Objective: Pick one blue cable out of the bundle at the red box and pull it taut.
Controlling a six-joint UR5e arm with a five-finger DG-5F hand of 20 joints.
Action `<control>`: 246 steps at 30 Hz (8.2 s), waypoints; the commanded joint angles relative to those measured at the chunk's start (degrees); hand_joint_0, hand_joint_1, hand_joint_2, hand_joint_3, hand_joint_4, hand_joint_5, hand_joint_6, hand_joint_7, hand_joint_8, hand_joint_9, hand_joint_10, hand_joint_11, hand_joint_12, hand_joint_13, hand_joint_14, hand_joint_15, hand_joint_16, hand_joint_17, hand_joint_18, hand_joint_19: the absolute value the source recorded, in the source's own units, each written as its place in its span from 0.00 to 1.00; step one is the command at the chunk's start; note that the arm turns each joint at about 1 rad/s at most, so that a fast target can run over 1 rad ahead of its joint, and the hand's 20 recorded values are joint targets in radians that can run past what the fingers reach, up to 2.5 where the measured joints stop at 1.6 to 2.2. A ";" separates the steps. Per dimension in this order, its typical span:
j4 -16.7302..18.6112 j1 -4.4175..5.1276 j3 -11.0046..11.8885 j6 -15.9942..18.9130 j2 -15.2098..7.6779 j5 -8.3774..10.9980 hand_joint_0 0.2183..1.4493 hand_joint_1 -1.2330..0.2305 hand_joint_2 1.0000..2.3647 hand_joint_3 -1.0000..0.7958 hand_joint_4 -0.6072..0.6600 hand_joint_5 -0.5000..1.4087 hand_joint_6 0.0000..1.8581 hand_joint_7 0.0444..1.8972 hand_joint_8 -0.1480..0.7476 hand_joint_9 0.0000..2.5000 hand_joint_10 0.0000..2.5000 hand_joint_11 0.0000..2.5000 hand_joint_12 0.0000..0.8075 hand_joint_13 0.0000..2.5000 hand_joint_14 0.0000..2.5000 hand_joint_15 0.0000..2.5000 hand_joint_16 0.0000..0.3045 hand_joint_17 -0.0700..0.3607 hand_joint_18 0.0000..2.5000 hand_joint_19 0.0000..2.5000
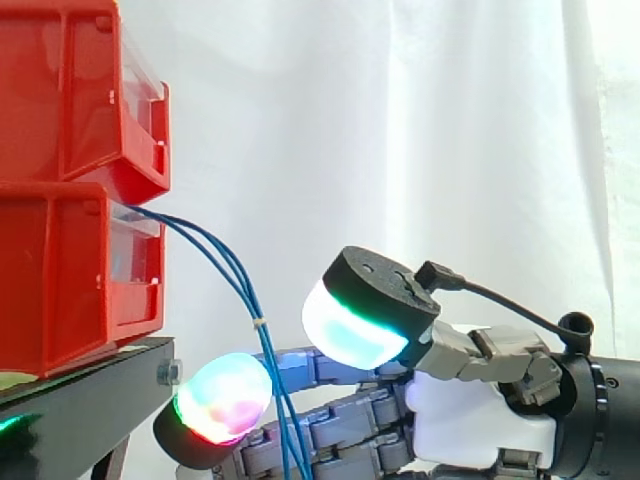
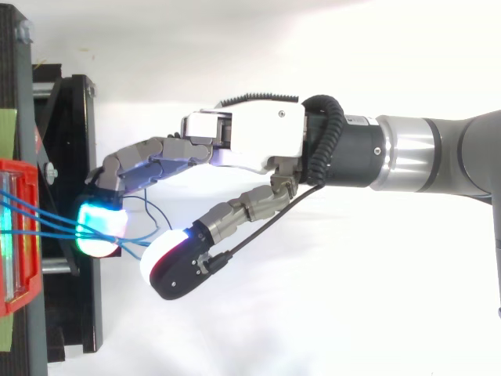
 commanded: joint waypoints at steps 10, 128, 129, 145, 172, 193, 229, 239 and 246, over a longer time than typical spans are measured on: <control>-0.42 -0.13 0.35 0.10 0.01 0.01 0.31 0.39 0.00 0.30 0.73 0.21 0.27 0.59 0.51 0.21 0.00 0.05 0.41 0.12 0.00 0.05 0.16 0.41 0.12 0.10; 3.36 0.22 2.99 -1.39 -2.01 1.59 0.33 0.38 0.01 0.36 0.68 0.19 0.36 0.54 0.52 0.22 0.00 0.07 0.41 0.14 0.00 0.06 0.15 0.41 0.15 0.11; 3.36 0.22 3.08 -1.39 -2.01 1.59 0.33 0.38 0.01 0.36 0.67 0.19 0.37 0.53 0.52 0.22 0.00 0.07 0.41 0.14 0.00 0.06 0.15 0.41 0.15 0.11; 3.18 0.14 3.16 -1.57 -1.57 1.59 0.33 0.36 0.01 0.46 0.66 0.16 0.47 0.47 0.54 0.22 0.00 0.10 0.42 0.14 0.00 0.06 0.16 0.41 0.16 0.11; -6.31 -0.39 3.16 -2.09 2.12 0.98 0.38 0.30 0.01 0.43 0.63 0.16 0.48 0.41 0.56 0.25 0.00 0.16 0.43 0.16 0.00 0.06 0.16 0.42 0.19 0.10; -15.71 -0.48 3.25 -1.30 4.49 0.71 0.40 0.26 0.01 0.39 0.63 0.16 0.48 0.40 0.56 0.26 0.00 0.18 0.43 0.17 0.00 0.07 0.16 0.42 0.20 0.10; -26.17 -0.65 3.34 -1.39 9.15 0.89 0.32 0.38 0.00 0.29 0.66 0.17 0.48 0.46 0.58 0.30 0.00 0.18 0.43 0.19 0.00 0.08 0.16 0.42 0.22 0.13; -26.26 -0.48 3.60 -1.39 9.15 0.89 0.34 0.36 0.01 0.36 0.65 0.18 0.48 0.49 0.59 0.34 0.01 0.24 0.43 0.20 0.00 0.09 0.16 0.42 0.23 0.13; -28.90 -0.48 5.01 -1.48 9.15 0.89 0.36 0.35 0.01 0.35 0.64 0.18 0.48 0.48 0.60 0.36 0.01 0.27 0.43 0.21 0.00 0.09 0.16 0.42 0.23 0.13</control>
